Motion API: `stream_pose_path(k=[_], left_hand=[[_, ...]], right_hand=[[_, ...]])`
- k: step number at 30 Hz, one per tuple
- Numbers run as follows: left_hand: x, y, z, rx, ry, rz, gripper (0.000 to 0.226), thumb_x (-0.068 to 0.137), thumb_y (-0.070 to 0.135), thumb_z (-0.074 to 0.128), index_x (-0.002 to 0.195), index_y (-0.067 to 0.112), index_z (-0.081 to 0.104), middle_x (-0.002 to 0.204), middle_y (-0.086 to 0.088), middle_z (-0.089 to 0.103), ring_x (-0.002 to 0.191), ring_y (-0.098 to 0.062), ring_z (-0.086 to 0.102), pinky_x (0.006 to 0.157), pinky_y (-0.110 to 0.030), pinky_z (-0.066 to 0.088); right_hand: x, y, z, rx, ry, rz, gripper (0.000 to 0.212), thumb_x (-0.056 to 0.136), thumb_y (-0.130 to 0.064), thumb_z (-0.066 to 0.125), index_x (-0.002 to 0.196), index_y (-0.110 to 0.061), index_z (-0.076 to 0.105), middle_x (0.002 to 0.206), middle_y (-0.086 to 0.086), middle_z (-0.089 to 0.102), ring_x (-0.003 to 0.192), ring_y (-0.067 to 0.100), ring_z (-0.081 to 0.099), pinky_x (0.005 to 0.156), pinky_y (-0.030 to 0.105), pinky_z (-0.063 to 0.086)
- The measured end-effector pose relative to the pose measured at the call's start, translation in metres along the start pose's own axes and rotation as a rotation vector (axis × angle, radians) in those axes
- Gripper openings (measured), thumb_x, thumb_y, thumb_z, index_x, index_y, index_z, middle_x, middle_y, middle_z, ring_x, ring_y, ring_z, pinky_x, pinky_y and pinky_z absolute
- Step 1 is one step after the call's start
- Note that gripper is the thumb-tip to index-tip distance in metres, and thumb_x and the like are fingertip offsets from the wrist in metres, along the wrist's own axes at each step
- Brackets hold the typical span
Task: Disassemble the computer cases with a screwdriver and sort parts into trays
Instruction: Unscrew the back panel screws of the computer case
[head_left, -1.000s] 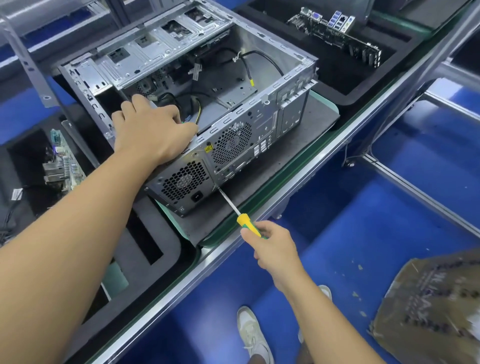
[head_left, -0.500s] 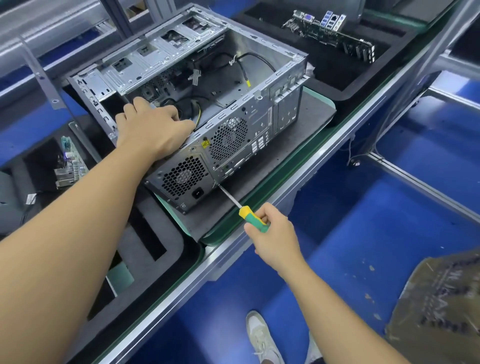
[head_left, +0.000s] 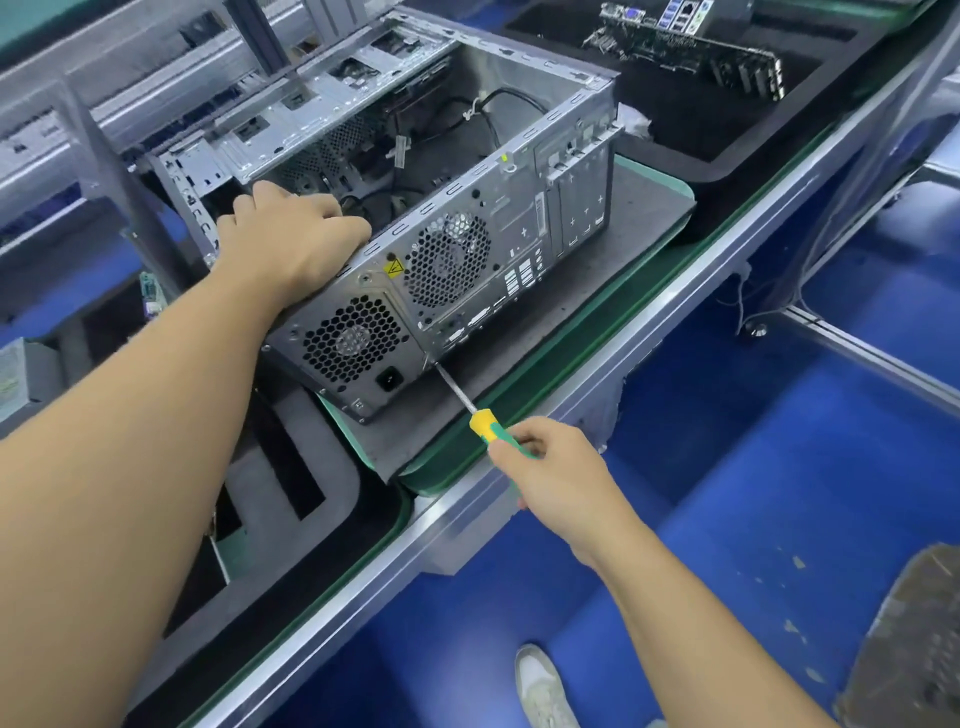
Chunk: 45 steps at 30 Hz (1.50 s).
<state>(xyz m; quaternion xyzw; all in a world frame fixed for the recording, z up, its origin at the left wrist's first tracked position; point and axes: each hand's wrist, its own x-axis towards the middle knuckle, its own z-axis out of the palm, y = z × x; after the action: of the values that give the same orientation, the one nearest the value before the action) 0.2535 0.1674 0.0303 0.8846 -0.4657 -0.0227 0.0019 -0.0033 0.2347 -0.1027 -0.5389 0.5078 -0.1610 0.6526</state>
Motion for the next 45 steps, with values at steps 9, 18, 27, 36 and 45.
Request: stream_pose_path(k=[9,18,27,36,45], left_hand=[[-0.007,-0.001,-0.002,-0.085,0.032,0.003,0.035,0.073,0.053,0.039,0.093,0.035,0.060,0.127,-0.014,0.048,0.119,-0.039,0.041,0.102,-0.052,0.035],[-0.014,0.002,-0.006,-0.169,0.068,-0.004,0.040,0.073,0.049,0.043,0.100,0.033,0.068,0.127,-0.012,0.055,0.118,-0.039,0.046,0.104,-0.051,0.039],[-0.021,-0.001,-0.003,-0.231,0.183,0.012,0.039,0.090,0.040,0.034,0.100,0.030,0.070,0.136,0.002,0.059,0.116,-0.031,0.055,0.094,-0.043,0.041],[-0.018,-0.005,0.000,-0.188,0.173,0.040,0.038,0.090,0.041,0.031,0.098,0.028,0.066,0.130,0.003,0.058,0.107,-0.029,0.053,0.084,-0.040,0.036],[-0.018,-0.004,0.001,-0.214,0.206,0.024,0.035,0.087,0.037,0.035,0.092,0.026,0.068,0.098,0.002,0.063,0.088,-0.027,0.051,0.077,-0.035,0.036]], right_hand=[[-0.010,0.016,0.005,0.033,0.048,-0.080,0.009,0.091,-0.034,0.061,0.090,-0.026,0.060,0.067,-0.014,0.053,0.052,0.006,0.042,0.045,0.021,0.037],[-0.030,0.017,0.042,-0.002,-0.085,-0.101,0.013,0.093,-0.044,0.056,0.086,-0.033,0.055,0.087,0.000,0.071,0.047,0.006,0.038,0.047,0.025,0.035],[-0.027,0.012,0.058,-0.011,-0.036,-0.126,0.009,0.092,-0.038,0.055,0.088,-0.030,0.056,0.081,0.003,0.068,0.052,0.009,0.039,0.044,0.025,0.034],[-0.027,0.012,0.066,-0.005,0.022,-0.135,0.010,0.093,-0.039,0.055,0.089,-0.030,0.056,0.079,0.003,0.067,0.052,0.007,0.042,0.043,0.023,0.035],[-0.027,0.014,0.067,-0.025,0.048,-0.124,0.009,0.094,-0.041,0.055,0.090,-0.032,0.056,0.080,-0.001,0.066,0.061,0.006,0.051,0.043,0.017,0.038]])
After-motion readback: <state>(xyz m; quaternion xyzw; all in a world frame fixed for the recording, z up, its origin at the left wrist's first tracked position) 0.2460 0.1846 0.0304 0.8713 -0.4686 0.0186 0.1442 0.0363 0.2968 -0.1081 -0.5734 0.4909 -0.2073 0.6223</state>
